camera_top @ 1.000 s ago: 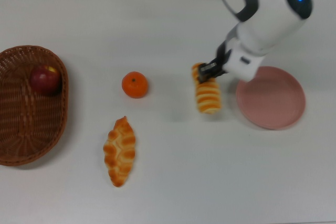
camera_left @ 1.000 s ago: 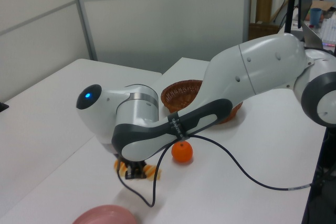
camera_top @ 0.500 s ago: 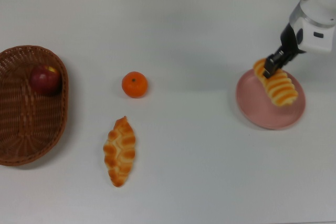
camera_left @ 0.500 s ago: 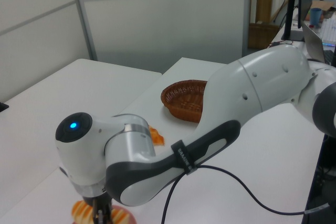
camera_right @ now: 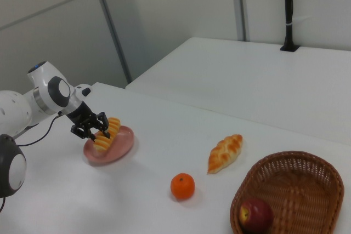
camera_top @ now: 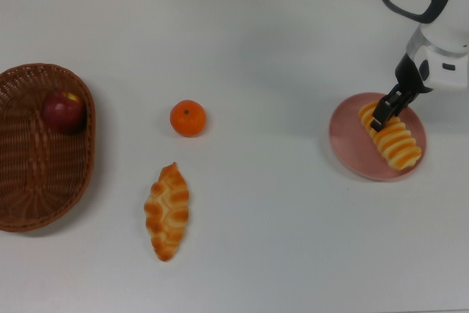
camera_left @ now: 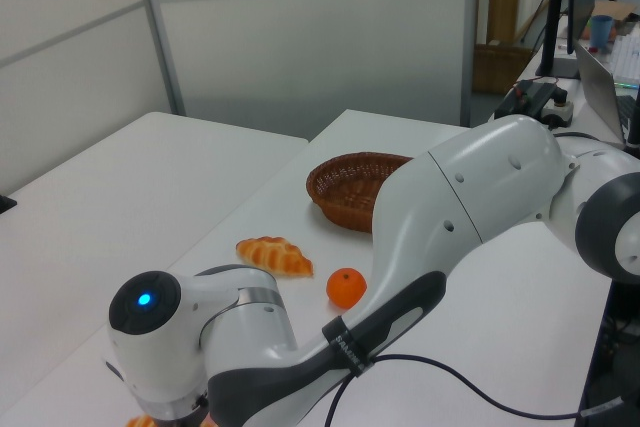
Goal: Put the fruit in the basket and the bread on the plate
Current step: 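Carry the bread roll onto the pink plate and release it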
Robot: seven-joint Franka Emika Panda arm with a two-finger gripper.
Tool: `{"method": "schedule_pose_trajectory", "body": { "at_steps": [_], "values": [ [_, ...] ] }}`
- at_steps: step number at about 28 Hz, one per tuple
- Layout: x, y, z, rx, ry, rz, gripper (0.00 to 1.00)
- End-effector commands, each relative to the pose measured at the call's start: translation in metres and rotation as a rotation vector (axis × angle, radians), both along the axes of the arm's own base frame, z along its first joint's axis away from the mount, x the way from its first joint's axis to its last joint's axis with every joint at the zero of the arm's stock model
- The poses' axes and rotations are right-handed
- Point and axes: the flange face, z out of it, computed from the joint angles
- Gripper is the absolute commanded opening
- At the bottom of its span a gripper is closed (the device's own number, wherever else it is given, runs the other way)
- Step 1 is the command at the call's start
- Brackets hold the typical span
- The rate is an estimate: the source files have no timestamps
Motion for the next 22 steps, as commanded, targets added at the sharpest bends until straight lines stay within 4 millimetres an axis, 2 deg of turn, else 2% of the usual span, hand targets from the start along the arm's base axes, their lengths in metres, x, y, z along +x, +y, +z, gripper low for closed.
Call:
{"method": "schedule_pose_trajectory", "body": {
  "at_steps": [1,2,6,9,11,12,16,17,22],
  "values": [
    [-0.004,-0.009,0.013,-0.029,-0.010,-0.050,1.00],
    [-0.003,-0.014,0.024,-0.033,-0.015,-0.070,1.00],
    [0.001,-0.028,0.045,-0.033,-0.025,-0.101,1.00],
    [0.010,-0.056,0.064,-0.050,-0.009,-0.173,1.00],
    [0.017,-0.085,0.072,-0.088,0.025,-0.227,1.00],
    [0.021,-0.113,0.078,-0.140,0.065,-0.279,1.00],
    [0.029,-0.163,0.076,-0.233,0.137,-0.362,1.00],
    [0.035,-0.188,0.074,-0.264,0.173,-0.392,1.00],
    [0.045,-0.242,0.063,-0.337,0.268,-0.367,1.00]
  ]
}}
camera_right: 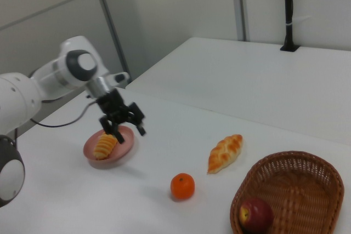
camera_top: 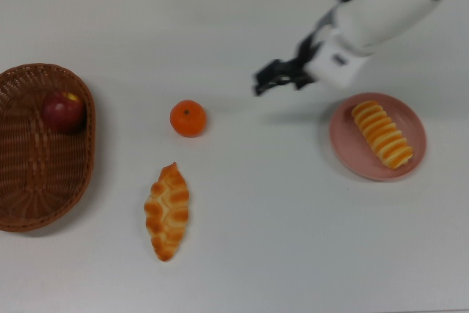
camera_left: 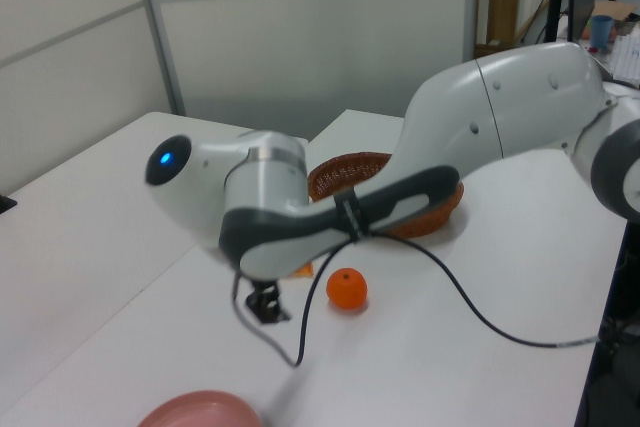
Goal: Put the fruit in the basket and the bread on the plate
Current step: 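Move the gripper down to the orange and grasp it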
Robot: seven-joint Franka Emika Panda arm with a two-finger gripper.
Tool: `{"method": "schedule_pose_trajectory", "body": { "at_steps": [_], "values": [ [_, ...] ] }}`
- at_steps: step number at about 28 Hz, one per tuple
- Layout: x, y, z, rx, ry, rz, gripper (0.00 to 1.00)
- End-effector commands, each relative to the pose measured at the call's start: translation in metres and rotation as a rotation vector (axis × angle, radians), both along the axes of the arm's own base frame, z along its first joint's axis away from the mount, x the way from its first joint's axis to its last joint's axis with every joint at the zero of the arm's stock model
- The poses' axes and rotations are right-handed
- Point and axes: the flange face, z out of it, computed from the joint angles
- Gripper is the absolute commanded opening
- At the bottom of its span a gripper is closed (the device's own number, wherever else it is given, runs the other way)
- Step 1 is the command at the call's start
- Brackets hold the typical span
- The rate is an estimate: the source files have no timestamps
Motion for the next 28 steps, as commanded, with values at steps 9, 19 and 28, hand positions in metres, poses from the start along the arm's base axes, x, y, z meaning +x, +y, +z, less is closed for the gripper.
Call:
{"method": "schedule_pose_trajectory", "body": {
  "at_steps": [9,19,28],
  "values": [
    [0.027,-0.103,-0.090,-0.171,0.187,0.023,1.00],
    [0.031,-0.130,-0.127,-0.186,0.195,0.034,1.00],
    [0.034,-0.145,-0.134,-0.213,0.197,0.026,0.00]
  ]
}}
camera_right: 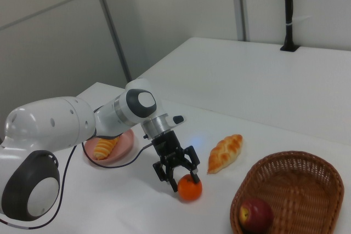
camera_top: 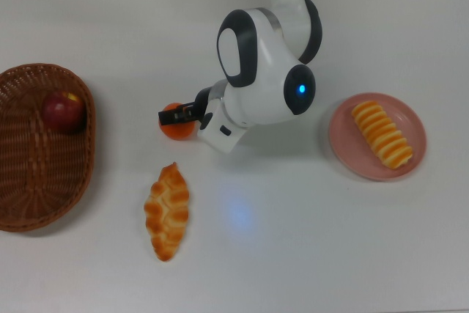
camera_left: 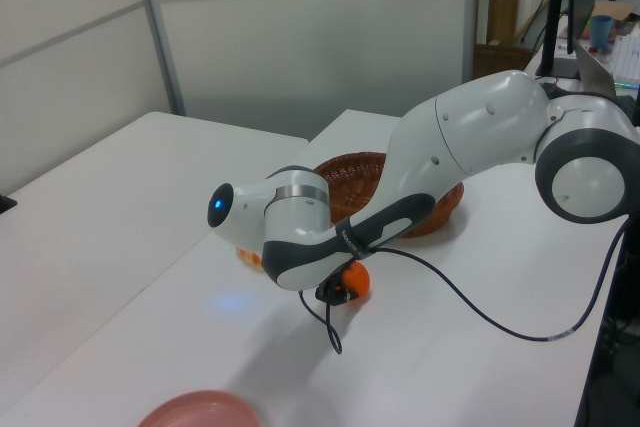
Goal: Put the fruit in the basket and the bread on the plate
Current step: 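Carry the orange into the wicker basket beside the apple and release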
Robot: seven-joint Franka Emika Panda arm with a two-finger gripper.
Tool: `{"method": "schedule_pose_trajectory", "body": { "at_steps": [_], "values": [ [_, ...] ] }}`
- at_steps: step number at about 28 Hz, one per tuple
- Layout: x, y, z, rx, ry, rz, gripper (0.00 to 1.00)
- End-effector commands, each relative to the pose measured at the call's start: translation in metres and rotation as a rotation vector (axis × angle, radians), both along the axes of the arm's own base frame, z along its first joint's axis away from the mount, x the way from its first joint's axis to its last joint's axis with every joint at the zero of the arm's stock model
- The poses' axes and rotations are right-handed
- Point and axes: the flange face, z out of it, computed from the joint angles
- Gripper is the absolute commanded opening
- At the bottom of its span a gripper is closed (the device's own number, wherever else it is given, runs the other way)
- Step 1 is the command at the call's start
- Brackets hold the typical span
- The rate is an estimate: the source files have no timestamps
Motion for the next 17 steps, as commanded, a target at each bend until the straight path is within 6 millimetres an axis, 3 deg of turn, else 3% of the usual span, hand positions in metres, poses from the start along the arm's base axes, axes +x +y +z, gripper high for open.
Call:
{"method": "schedule_pose_trajectory", "body": {
  "at_steps": [1,8,9,13,14,17],
  "values": [
    [-0.001,-0.002,-0.002,-0.006,-0.008,0.030,0.00],
    [0.005,-0.019,0.010,-0.004,-0.028,0.003,0.00],
    [0.013,-0.032,0.032,0.010,-0.074,-0.019,0.00],
    [0.023,-0.054,0.065,0.060,-0.144,-0.073,0.00],
    [0.026,-0.070,0.085,0.102,-0.192,-0.103,0.00],
    [0.034,-0.100,0.117,0.170,-0.297,-0.151,0.00]
  ]
}}
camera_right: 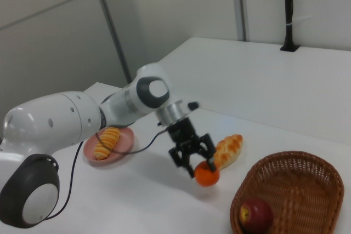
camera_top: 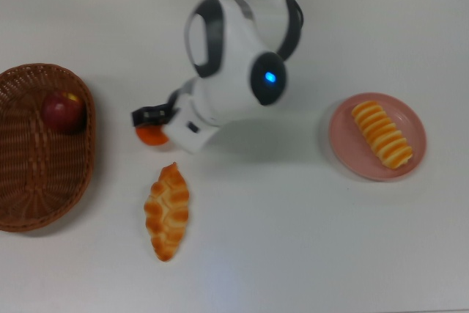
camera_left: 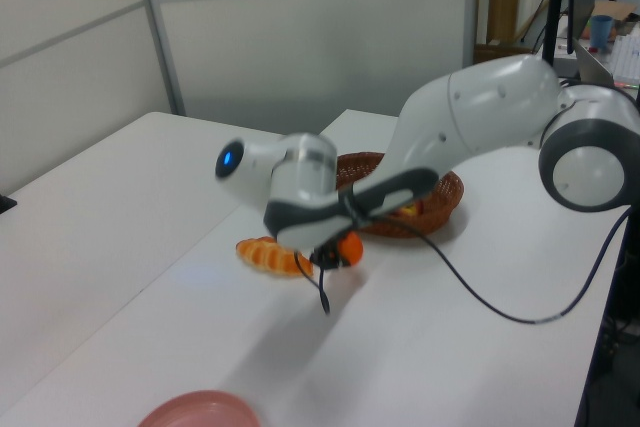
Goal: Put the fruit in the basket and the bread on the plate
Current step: 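Carry the orange into the wicker basket beside the apple and release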
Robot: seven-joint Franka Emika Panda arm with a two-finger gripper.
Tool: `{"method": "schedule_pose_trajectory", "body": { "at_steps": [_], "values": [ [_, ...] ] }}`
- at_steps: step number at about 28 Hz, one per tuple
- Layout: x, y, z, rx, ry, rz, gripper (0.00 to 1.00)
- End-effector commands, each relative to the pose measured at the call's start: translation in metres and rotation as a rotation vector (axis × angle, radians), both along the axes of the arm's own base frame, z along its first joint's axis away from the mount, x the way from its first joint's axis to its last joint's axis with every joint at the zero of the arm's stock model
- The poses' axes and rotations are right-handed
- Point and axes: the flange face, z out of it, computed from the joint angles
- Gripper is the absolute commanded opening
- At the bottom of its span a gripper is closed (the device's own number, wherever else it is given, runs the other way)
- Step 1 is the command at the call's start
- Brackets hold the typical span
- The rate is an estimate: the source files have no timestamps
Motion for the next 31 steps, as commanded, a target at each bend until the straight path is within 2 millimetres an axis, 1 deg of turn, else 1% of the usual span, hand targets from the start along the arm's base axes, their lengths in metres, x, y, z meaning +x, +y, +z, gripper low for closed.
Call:
{"method": "schedule_pose_trajectory", "body": {
  "at_steps": [1,2,3,6,7,9,10,11,12,14,17,21,24,25,26,27,31],
  "values": [
    [0.007,-0.055,0.069,0.126,-0.178,-0.079,0.00],
    [0.008,-0.078,0.080,0.148,-0.216,-0.106,0.00],
    [0.008,-0.091,0.084,0.152,-0.234,-0.123,0.00],
    [0.009,-0.130,0.088,0.156,-0.277,-0.158,0.00],
    [0.011,-0.154,0.088,0.161,-0.321,-0.175,0.00],
    [0.013,-0.177,0.087,0.166,-0.366,-0.189,0.00],
    [0.014,-0.189,0.085,0.166,-0.388,-0.196,0.00],
    [0.015,-0.197,0.078,0.167,-0.401,-0.194,0.00],
    [0.021,-0.210,0.057,0.169,-0.419,-0.189,0.00],
    [0.025,-0.222,0.035,0.158,-0.428,-0.178,0.00],
    [0.026,-0.234,0.014,0.107,-0.416,-0.149,0.00],
    [0.021,-0.236,0.000,0.091,-0.385,-0.134,0.00],
    [0.021,-0.236,0.001,0.094,-0.387,-0.137,0.00],
    [0.022,-0.235,0.004,0.098,-0.391,-0.137,0.41],
    [0.022,-0.236,0.005,0.097,-0.393,-0.138,0.78],
    [0.022,-0.236,0.005,0.096,-0.392,-0.136,1.00],
    [0.022,-0.235,0.014,0.106,-0.410,-0.146,1.00]
  ]
}}
